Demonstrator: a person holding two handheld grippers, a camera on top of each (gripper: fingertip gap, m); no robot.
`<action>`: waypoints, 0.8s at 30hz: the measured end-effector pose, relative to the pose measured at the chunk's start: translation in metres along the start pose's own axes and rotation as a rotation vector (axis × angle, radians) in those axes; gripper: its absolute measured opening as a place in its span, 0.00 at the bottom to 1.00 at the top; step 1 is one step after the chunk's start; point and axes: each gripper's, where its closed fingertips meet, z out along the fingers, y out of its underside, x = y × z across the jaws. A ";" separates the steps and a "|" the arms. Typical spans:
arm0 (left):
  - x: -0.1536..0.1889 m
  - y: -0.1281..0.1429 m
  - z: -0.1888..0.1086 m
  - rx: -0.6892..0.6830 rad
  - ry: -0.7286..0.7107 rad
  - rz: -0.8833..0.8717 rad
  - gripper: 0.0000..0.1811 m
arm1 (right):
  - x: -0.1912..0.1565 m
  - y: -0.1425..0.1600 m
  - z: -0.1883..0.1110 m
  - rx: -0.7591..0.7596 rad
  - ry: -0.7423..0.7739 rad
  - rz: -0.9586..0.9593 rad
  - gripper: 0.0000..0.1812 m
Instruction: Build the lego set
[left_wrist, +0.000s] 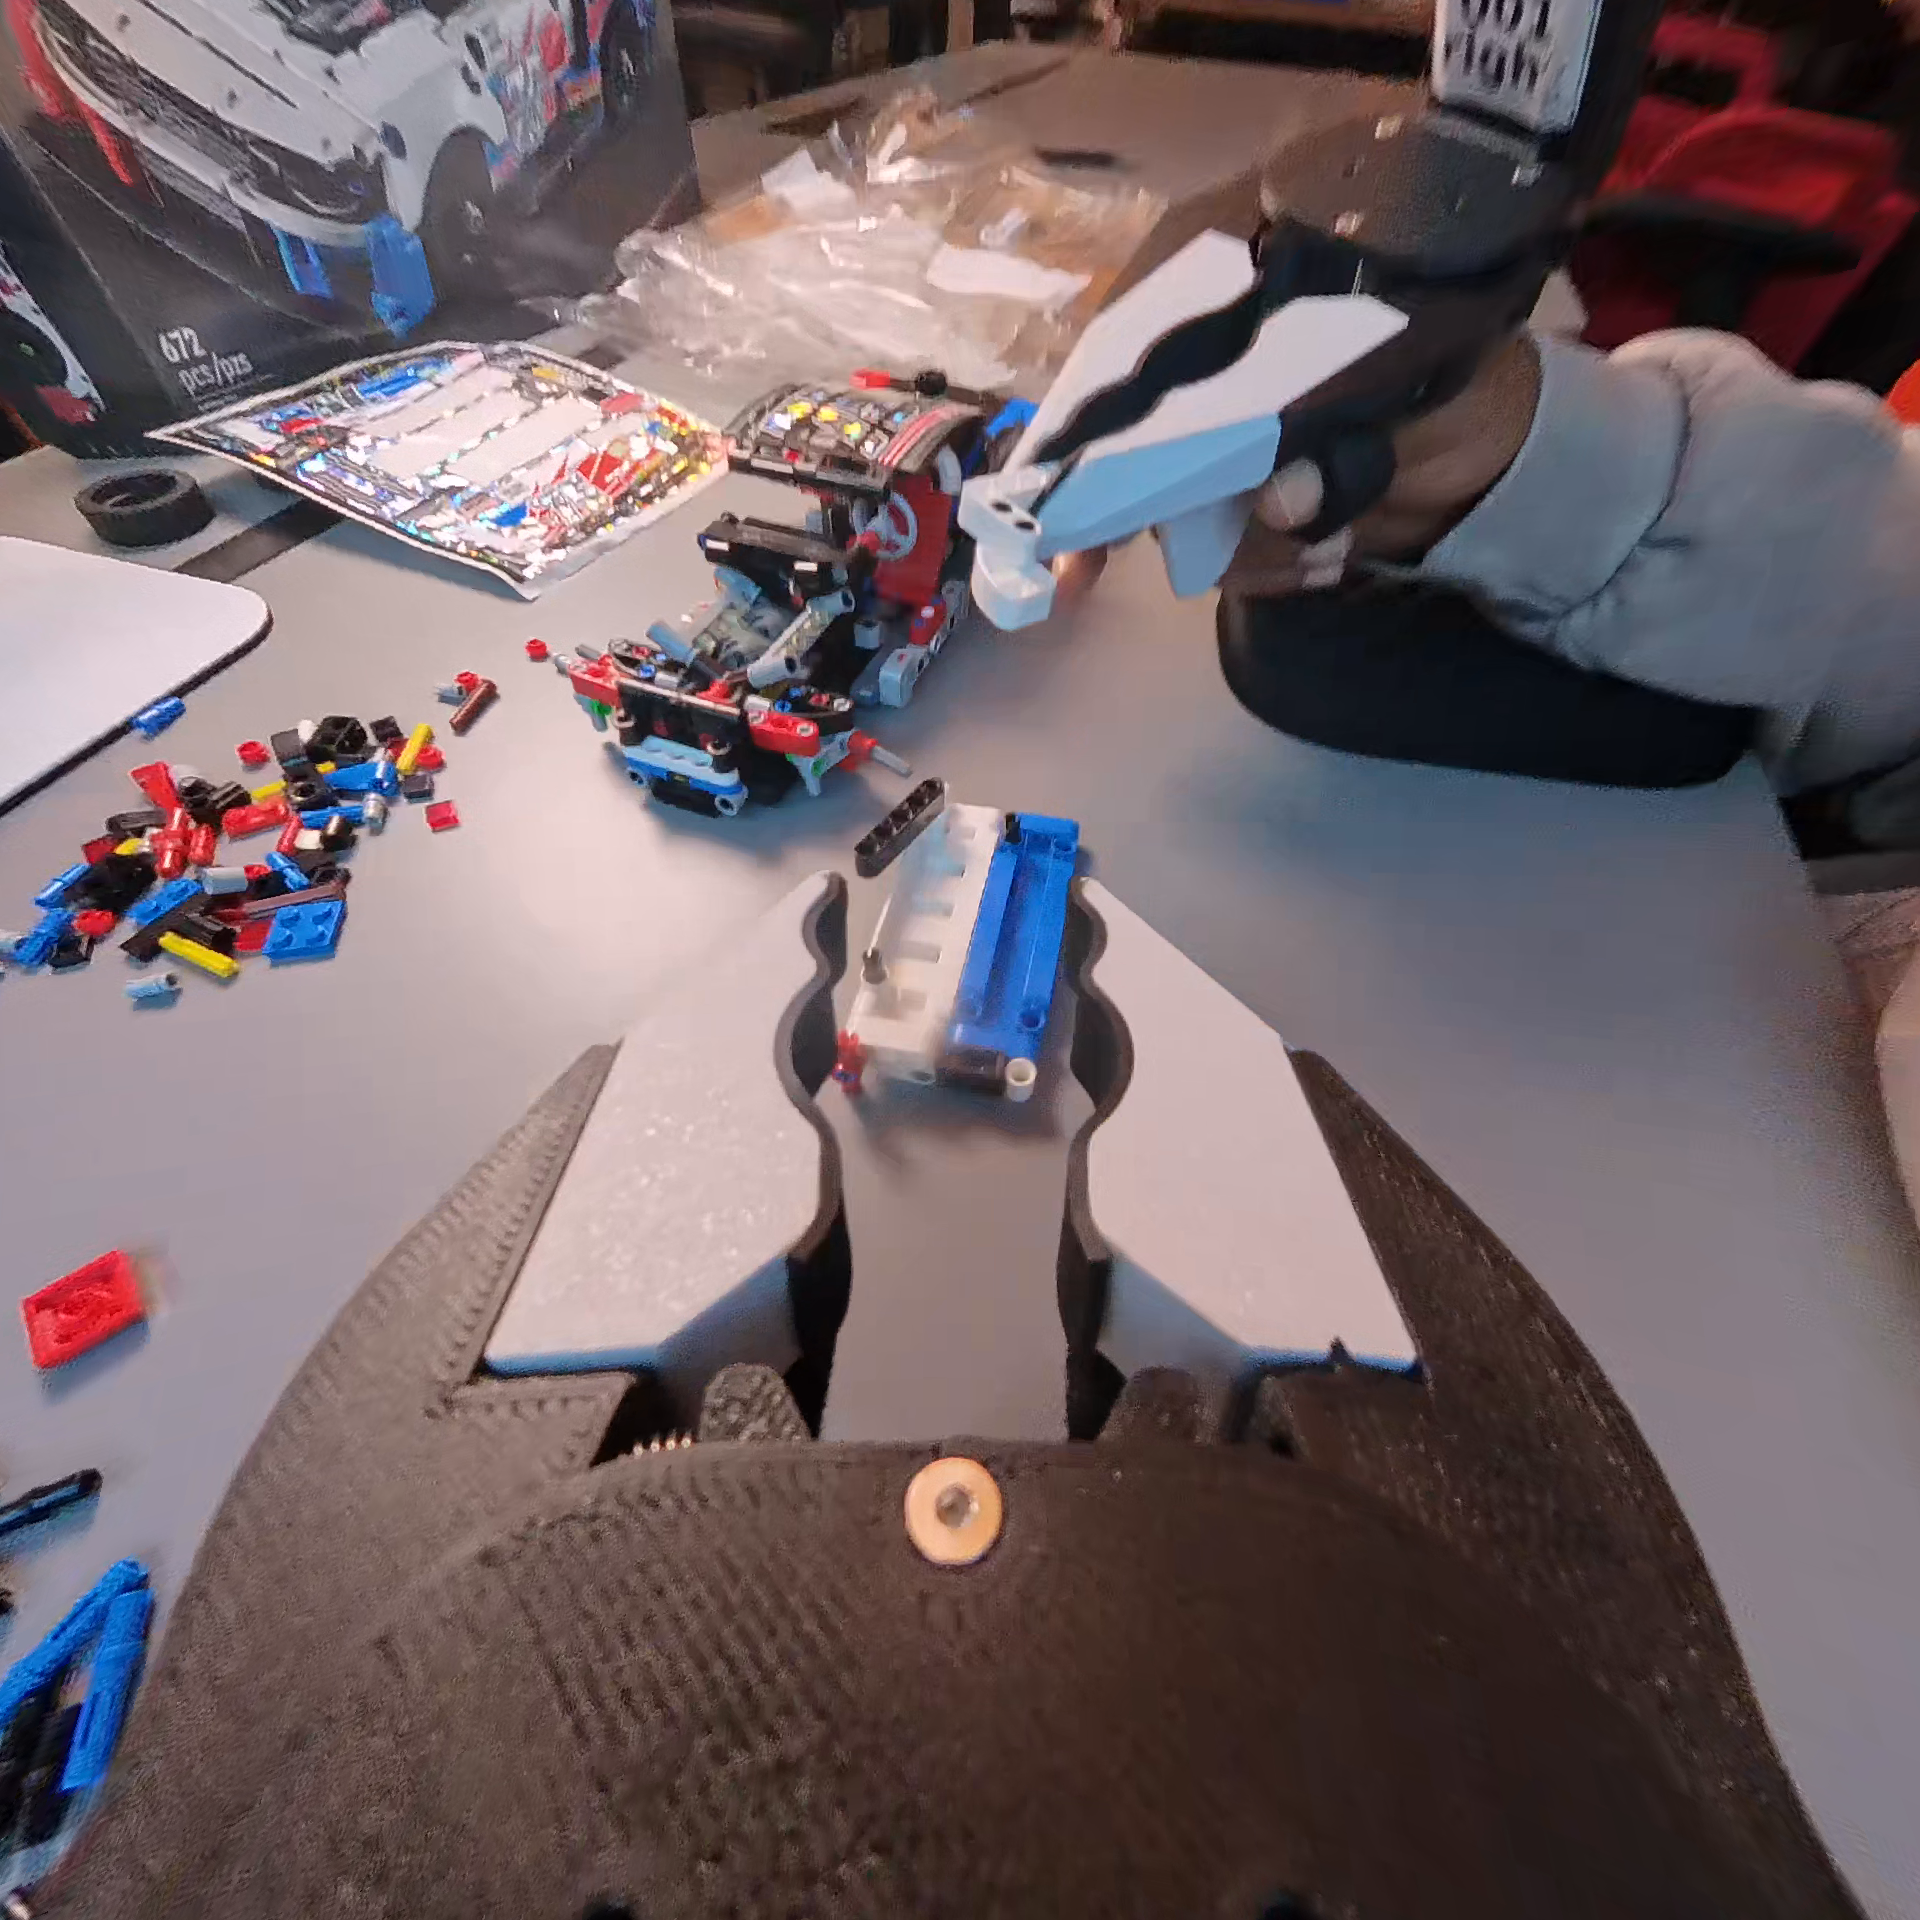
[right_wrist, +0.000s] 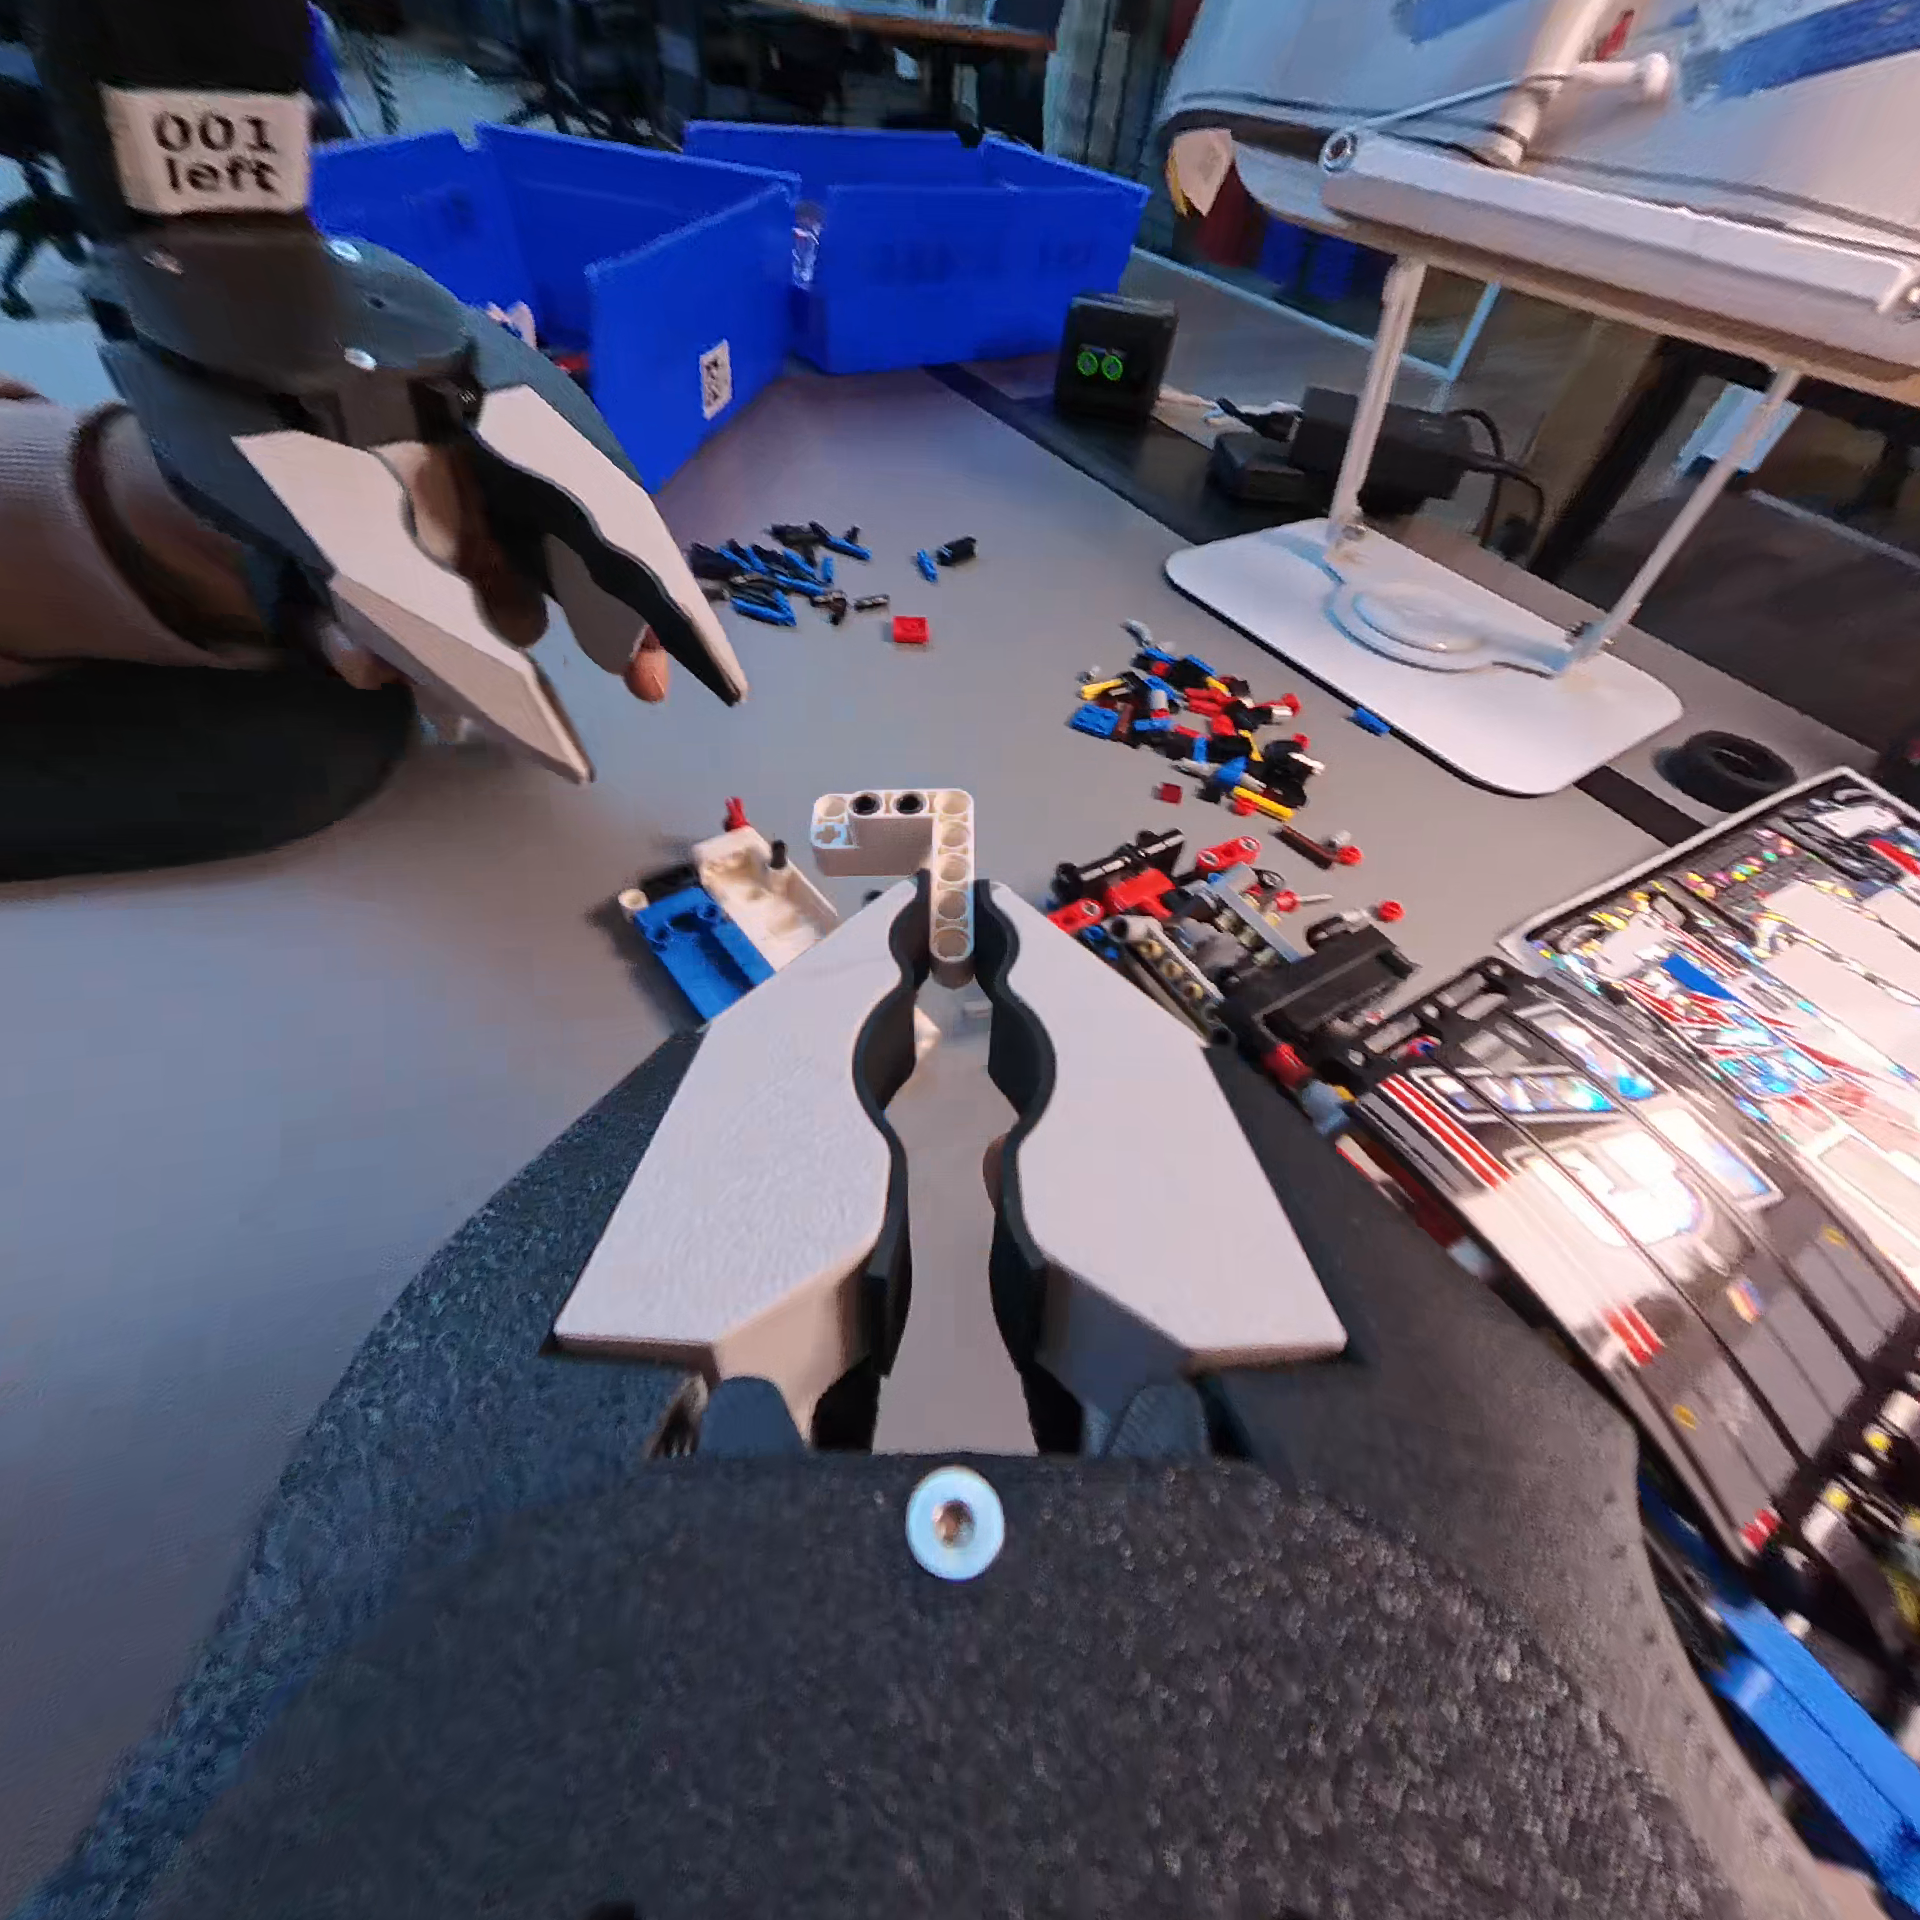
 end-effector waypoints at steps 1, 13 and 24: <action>0.000 0.008 0.005 -0.049 0.002 0.008 0.27 | 0.005 0.006 -0.001 -0.027 0.012 -0.024 0.03; 0.004 0.049 0.046 -0.364 -0.021 0.124 0.31 | -0.002 0.038 0.009 -0.195 -0.033 -0.043 0.03; 0.009 0.057 0.021 -0.432 -0.176 0.098 0.28 | -0.019 0.048 0.020 -0.269 -0.107 -0.136 0.03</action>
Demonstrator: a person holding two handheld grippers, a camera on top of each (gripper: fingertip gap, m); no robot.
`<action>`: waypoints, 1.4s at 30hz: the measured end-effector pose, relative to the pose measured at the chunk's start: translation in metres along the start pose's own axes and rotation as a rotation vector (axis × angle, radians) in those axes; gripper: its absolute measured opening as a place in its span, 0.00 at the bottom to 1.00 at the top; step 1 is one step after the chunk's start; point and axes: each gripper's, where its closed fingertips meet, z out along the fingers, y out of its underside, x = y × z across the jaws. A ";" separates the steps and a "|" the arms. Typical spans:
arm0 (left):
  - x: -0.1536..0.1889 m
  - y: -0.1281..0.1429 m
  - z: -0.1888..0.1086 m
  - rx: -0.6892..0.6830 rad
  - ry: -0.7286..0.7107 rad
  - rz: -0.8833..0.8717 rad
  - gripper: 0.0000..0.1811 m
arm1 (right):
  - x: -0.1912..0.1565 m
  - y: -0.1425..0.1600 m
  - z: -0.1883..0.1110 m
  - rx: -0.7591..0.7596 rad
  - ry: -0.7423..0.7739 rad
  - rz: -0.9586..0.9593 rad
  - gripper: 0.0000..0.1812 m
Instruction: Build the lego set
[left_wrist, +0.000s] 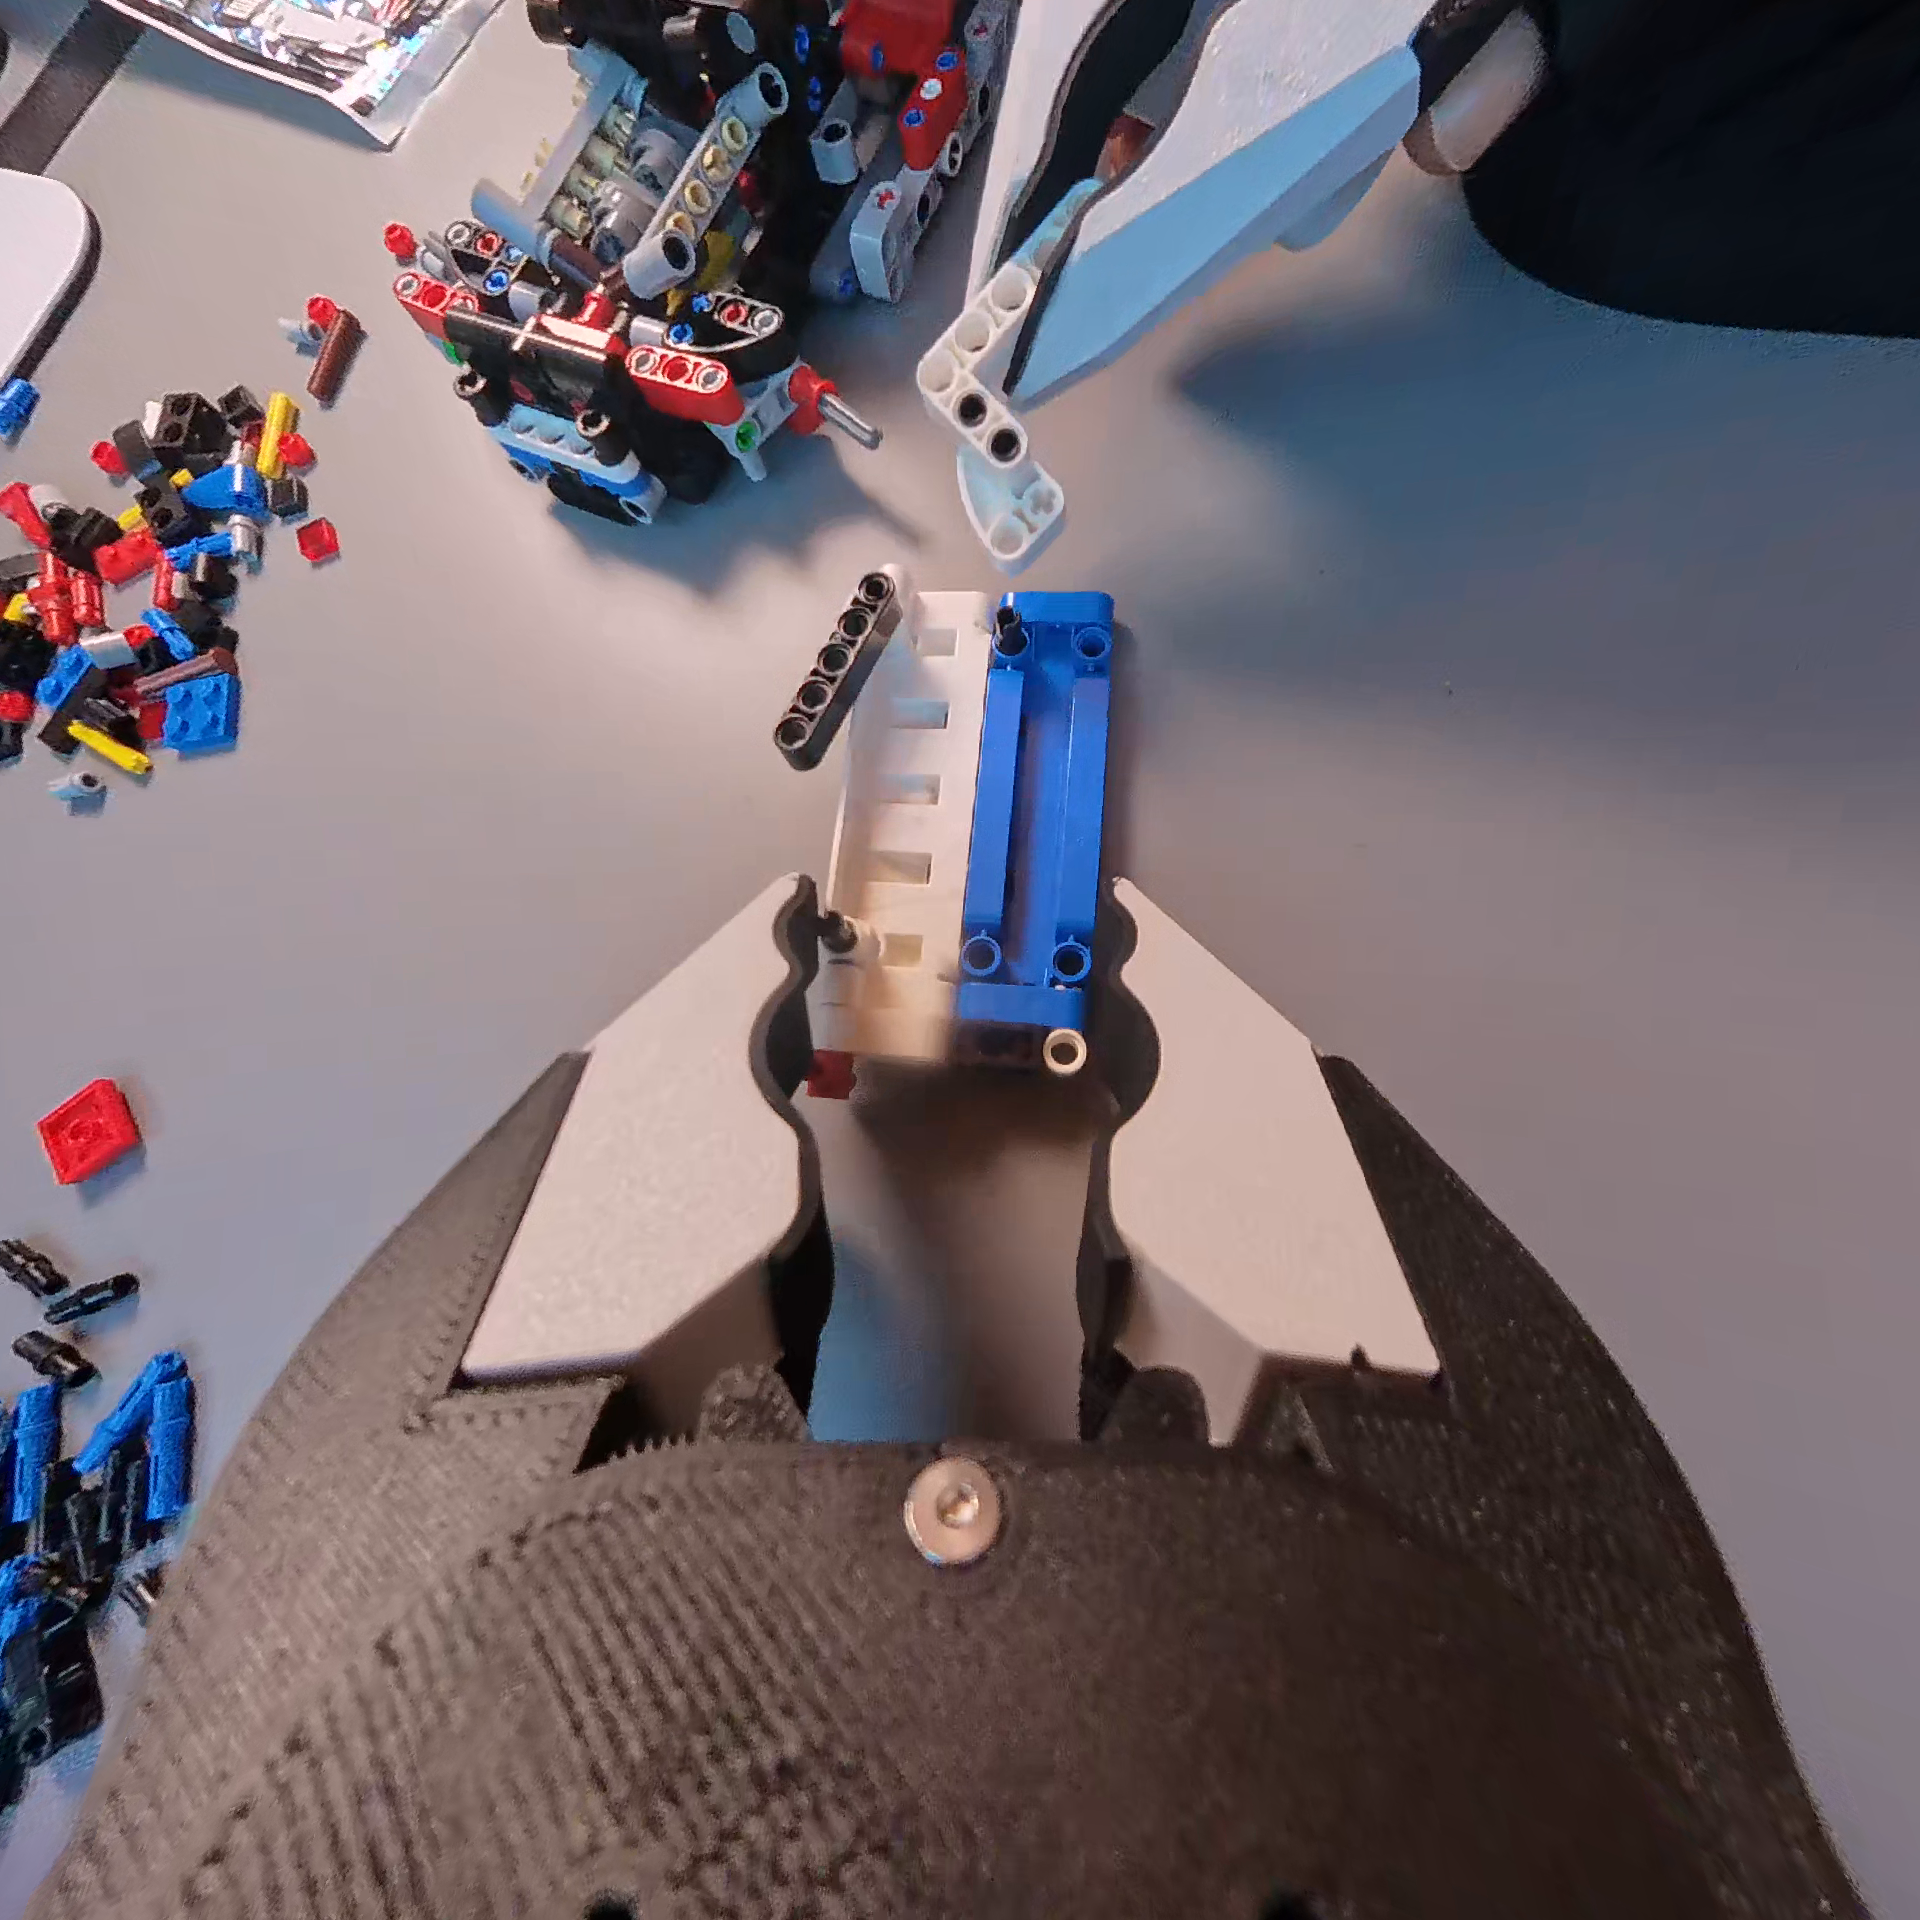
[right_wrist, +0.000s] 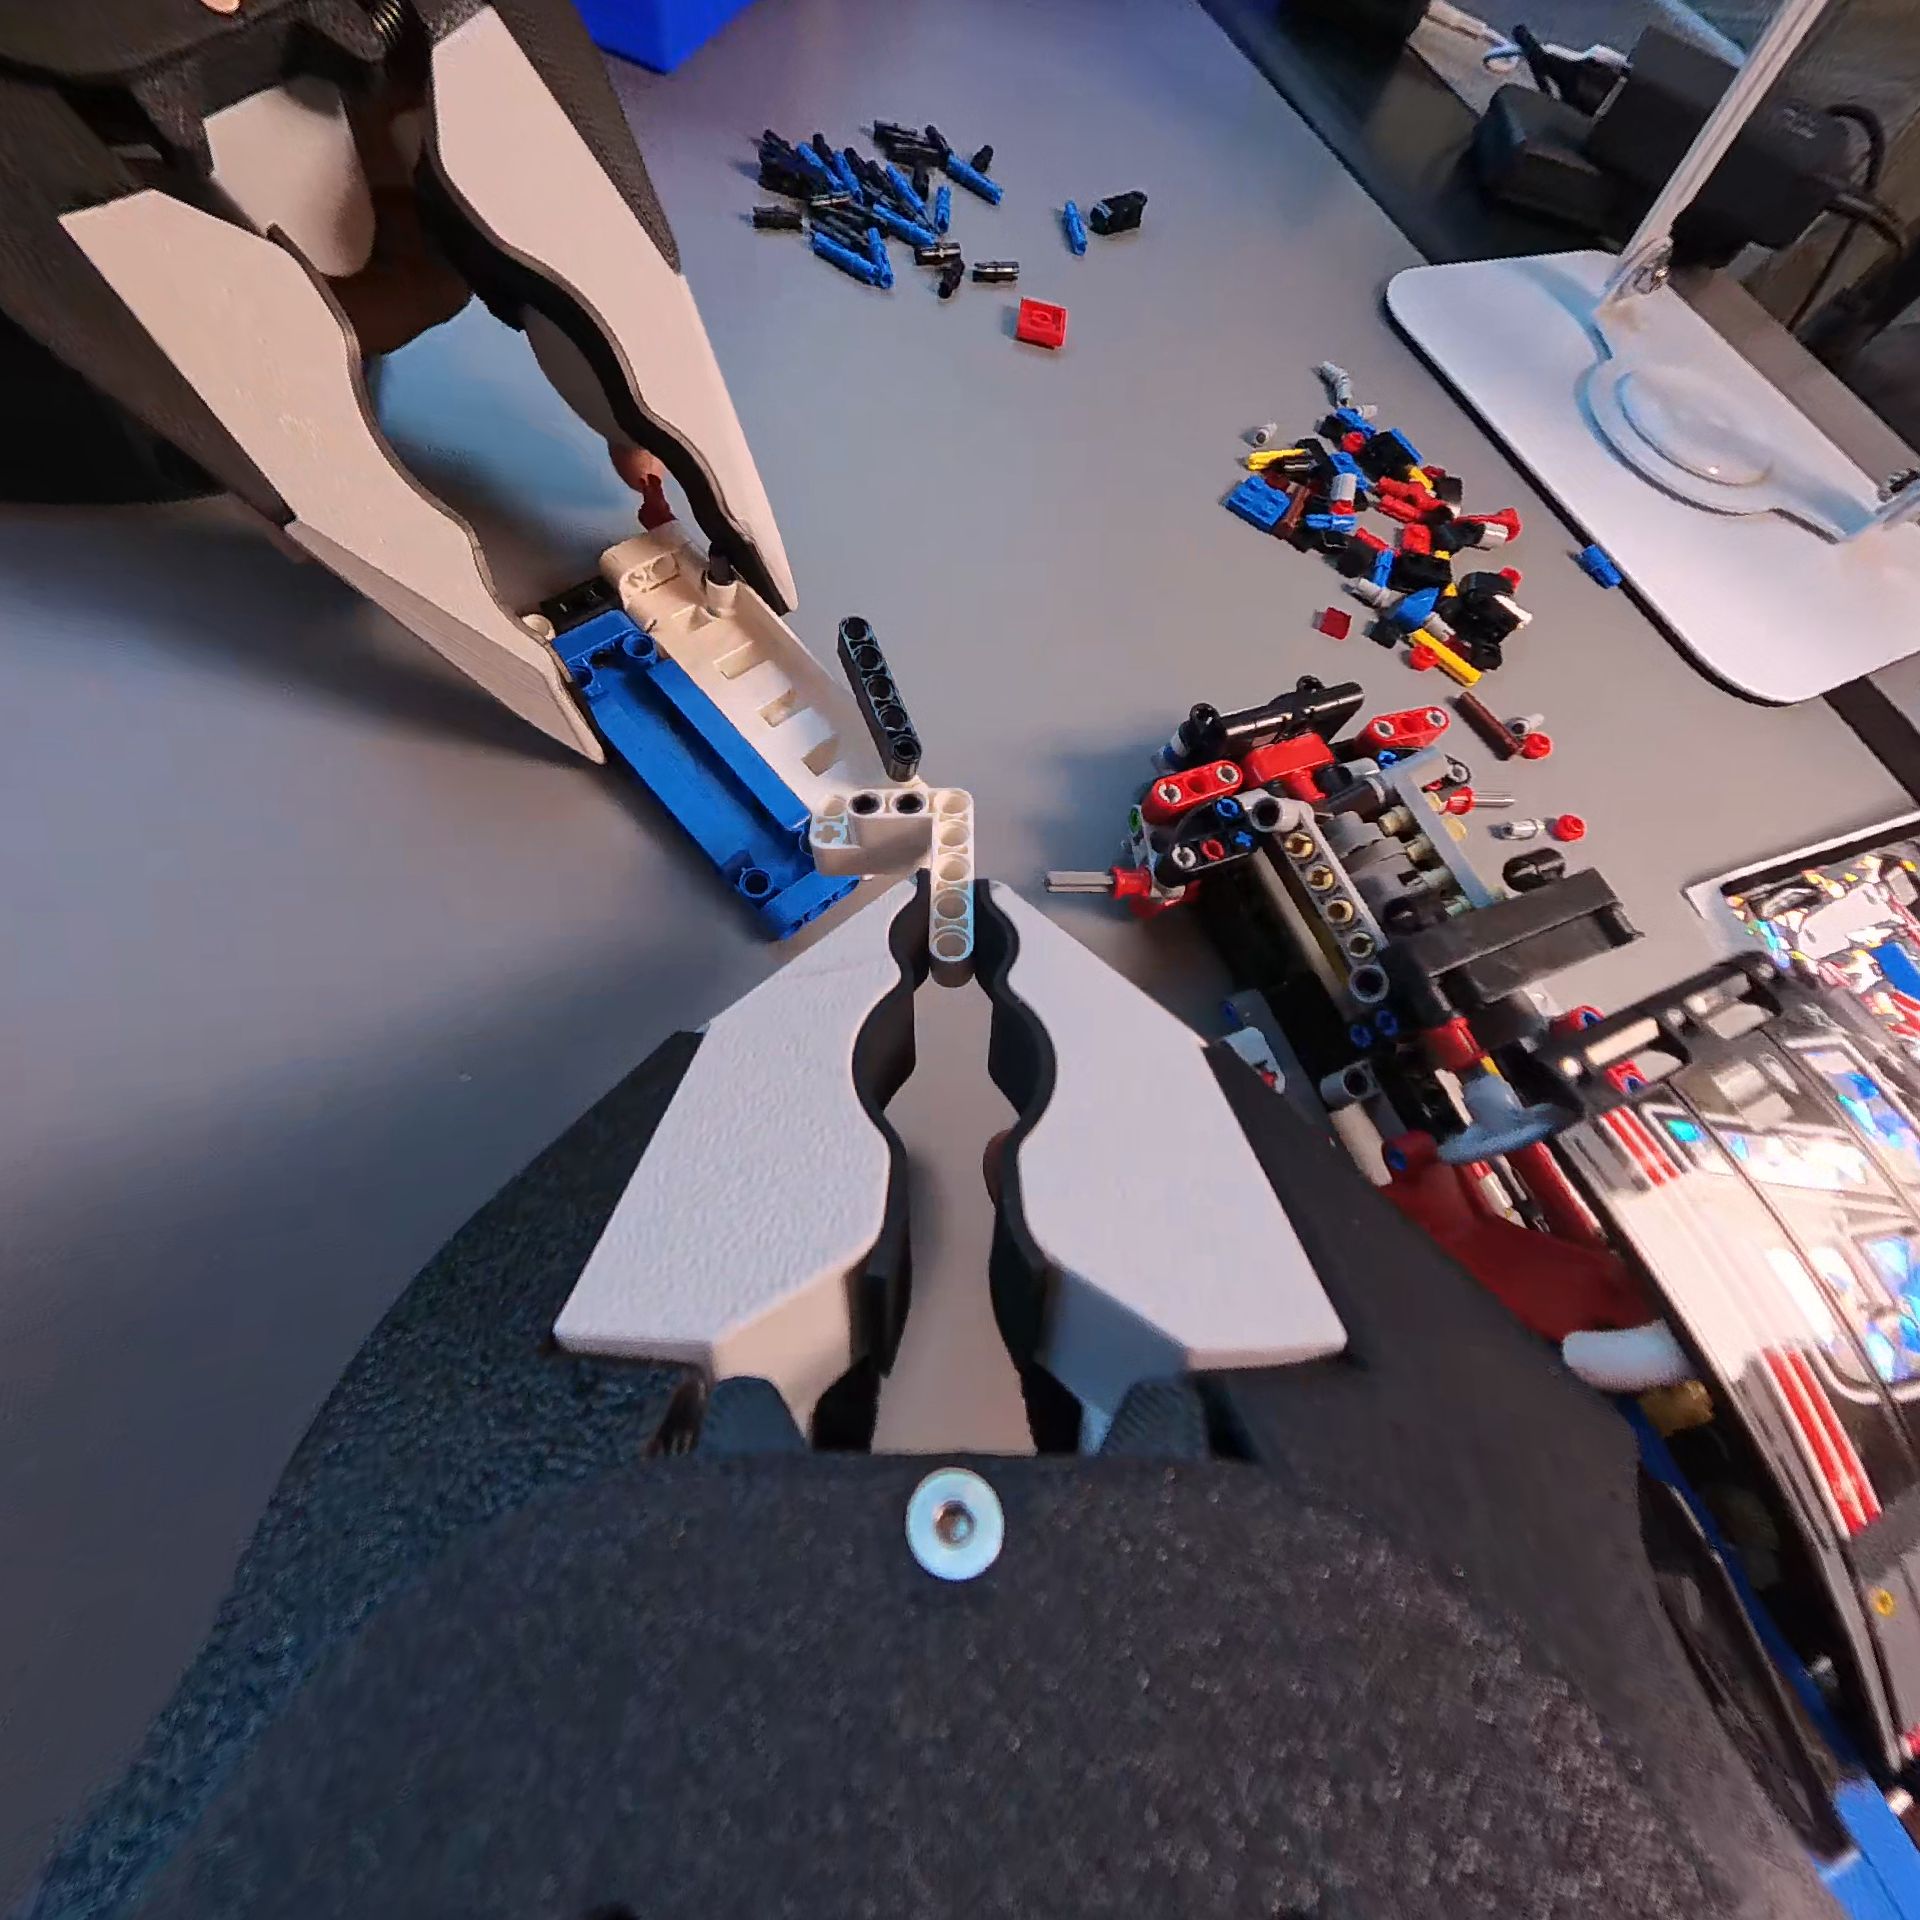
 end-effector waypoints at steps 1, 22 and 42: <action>0.001 0.000 -0.001 -0.002 0.003 0.001 0.28 | -0.002 -0.001 0.002 0.006 -0.020 -0.001 0.03; -0.002 -0.037 0.007 0.047 0.108 0.233 0.10 | -0.007 0.004 0.013 0.019 -0.282 0.034 0.03; 0.013 -0.046 0.021 0.075 0.127 0.259 0.02 | -0.006 0.010 0.017 -0.058 -0.210 -0.087 0.03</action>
